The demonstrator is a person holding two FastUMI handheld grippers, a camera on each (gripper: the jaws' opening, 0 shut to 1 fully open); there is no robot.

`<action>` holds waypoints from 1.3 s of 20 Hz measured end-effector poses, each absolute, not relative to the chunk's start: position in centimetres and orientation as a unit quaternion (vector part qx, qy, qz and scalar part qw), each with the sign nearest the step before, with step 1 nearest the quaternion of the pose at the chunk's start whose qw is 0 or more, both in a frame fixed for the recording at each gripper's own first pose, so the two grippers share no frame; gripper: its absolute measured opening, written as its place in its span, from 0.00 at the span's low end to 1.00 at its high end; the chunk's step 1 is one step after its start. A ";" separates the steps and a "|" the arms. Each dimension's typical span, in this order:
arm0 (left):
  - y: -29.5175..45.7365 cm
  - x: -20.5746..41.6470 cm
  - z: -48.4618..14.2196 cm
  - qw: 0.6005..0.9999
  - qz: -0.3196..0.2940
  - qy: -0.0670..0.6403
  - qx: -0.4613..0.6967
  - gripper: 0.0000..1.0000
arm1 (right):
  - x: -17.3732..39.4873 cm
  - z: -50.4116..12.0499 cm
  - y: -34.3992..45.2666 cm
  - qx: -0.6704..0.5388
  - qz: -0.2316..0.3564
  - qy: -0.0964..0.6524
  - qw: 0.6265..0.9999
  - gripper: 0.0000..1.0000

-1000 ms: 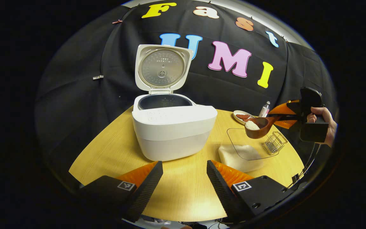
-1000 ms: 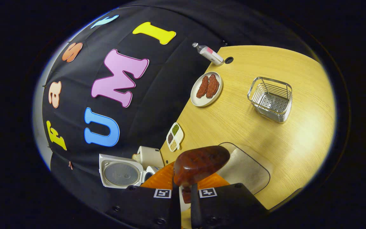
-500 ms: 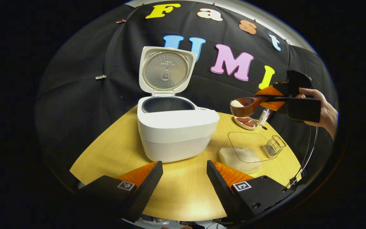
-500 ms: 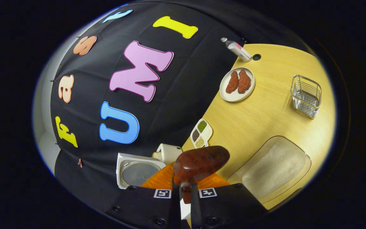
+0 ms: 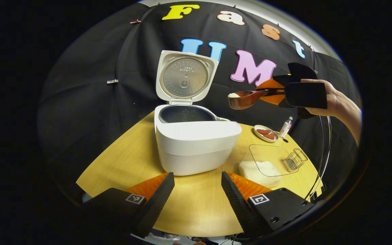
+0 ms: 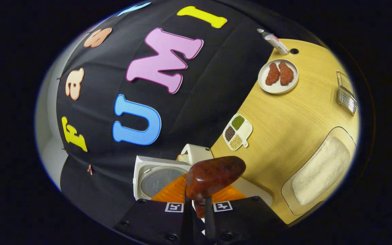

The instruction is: Close the left gripper, press the button to open the rice cooker; take a wooden spoon from the chopstick holder with the right hand, scoop a spoonful of rice and pour it into the rice cooker, then put the wooden spoon back into the chopstick holder.

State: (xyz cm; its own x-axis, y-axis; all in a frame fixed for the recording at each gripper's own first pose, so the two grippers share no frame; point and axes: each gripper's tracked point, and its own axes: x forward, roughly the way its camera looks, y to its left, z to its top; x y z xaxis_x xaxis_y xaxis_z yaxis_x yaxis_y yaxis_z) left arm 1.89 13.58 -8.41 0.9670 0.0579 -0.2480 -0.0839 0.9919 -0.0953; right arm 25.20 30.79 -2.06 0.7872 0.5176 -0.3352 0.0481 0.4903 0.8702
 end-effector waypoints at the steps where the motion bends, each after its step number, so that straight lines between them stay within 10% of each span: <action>1: 13.9 1.8 -8.3 0.990 0.038 0.123 -0.056 0.96 | 25.2 -2.0 32.0 0.468 0.155 0.291 0.820 0.17; 16: 17.5 -0.4 -8.2 0.986 0.080 0.117 -0.089 0.96 | 25.9 -2.8 47.0 0.187 0.287 0.211 0.915 0.16; 26: 18.3 -0.9 -8.6 0.985 0.089 0.120 -0.088 0.96 | 28.5 -1.9 48.6 0.146 0.277 0.166 0.935 0.16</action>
